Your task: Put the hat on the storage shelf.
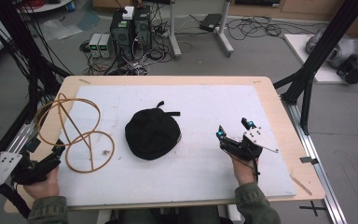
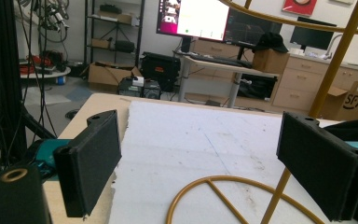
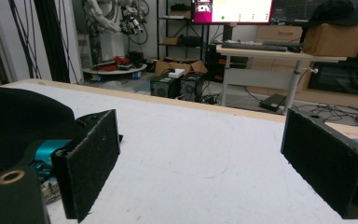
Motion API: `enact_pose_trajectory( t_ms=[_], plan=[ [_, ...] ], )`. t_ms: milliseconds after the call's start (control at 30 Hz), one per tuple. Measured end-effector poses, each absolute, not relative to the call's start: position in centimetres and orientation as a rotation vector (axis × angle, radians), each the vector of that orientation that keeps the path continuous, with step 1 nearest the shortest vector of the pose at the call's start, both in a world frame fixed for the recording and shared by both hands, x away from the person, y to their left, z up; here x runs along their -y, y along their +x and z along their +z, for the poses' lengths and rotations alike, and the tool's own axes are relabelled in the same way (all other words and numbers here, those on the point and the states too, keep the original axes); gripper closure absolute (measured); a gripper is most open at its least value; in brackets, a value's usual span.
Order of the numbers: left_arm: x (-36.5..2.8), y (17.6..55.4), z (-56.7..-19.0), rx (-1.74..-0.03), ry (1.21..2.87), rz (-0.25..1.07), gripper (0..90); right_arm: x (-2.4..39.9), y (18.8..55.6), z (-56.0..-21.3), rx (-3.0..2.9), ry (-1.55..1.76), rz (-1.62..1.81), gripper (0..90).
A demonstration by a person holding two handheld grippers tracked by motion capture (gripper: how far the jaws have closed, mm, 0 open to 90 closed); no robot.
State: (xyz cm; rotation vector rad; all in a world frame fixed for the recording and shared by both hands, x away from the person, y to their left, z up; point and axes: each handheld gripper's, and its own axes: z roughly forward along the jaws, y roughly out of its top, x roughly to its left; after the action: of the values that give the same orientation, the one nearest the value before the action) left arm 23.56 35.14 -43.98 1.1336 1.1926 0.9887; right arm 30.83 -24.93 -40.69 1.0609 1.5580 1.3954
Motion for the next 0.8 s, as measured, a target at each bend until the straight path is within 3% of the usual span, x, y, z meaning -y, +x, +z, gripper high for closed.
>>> enact_pose_trajectory(
  t_ms=[233, 800],
  plan=[
    [-35.1, 23.6, -44.0, -1.191, 1.132, 0.986, 13.9, 23.7, 31.5, -40.3, -1.605, 1.039, 1.441, 15.1],
    [-35.2, 23.6, -44.0, -1.192, 1.127, 0.982, 13.9, 18.6, 33.5, -39.2, -1.743, 0.98, 1.517, 12.3]
  ],
)
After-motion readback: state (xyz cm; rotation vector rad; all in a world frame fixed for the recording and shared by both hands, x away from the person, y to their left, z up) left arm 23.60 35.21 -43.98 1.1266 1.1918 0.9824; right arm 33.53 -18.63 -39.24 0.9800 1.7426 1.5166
